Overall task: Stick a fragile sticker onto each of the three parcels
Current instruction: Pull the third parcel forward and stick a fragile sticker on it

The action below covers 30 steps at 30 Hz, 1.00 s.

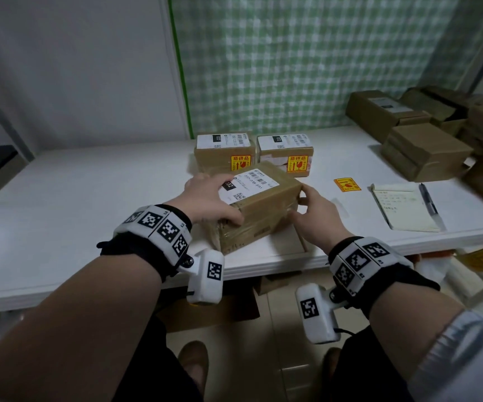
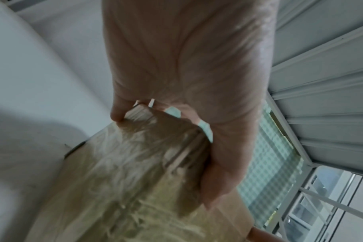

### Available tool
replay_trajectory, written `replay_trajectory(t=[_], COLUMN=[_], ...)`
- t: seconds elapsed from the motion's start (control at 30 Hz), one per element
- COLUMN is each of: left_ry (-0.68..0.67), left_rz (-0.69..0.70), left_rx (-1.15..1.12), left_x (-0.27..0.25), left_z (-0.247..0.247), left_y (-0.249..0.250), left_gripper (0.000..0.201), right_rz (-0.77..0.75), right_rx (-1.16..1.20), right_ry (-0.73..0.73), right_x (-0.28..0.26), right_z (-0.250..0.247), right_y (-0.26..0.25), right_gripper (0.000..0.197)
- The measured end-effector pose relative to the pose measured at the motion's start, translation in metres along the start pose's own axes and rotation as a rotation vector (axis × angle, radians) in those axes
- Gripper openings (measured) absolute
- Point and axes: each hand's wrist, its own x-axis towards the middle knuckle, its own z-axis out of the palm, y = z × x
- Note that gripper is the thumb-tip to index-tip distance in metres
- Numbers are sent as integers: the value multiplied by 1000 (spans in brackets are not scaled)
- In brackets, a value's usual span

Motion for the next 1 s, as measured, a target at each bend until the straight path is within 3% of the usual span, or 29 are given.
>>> replay_trajectory(t=[0.33, 0.47, 0.6, 0.8, 1.0], left_ry=[-35, -64, -42, 19, 69], left_rz=[-33, 85, 227, 298, 325], left_rx=[260, 254, 126, -23, -68], left_x=[5, 12, 21, 48, 78], left_z=[6, 14, 22, 34, 49], left_y=[31, 56, 85, 124, 149], left_gripper=[91, 76, 58, 38, 33], right_rz=[-25, 2, 79, 213, 201], right_rx=[-44, -74, -137, -257, -446], right_ry=[24, 159, 192, 95, -87], right_x=[11, 28, 51, 97, 143], right_z=[-6, -28, -52, -68, -76], right_y=[17, 33, 54, 82, 95], right_gripper=[36, 31, 31, 41, 49])
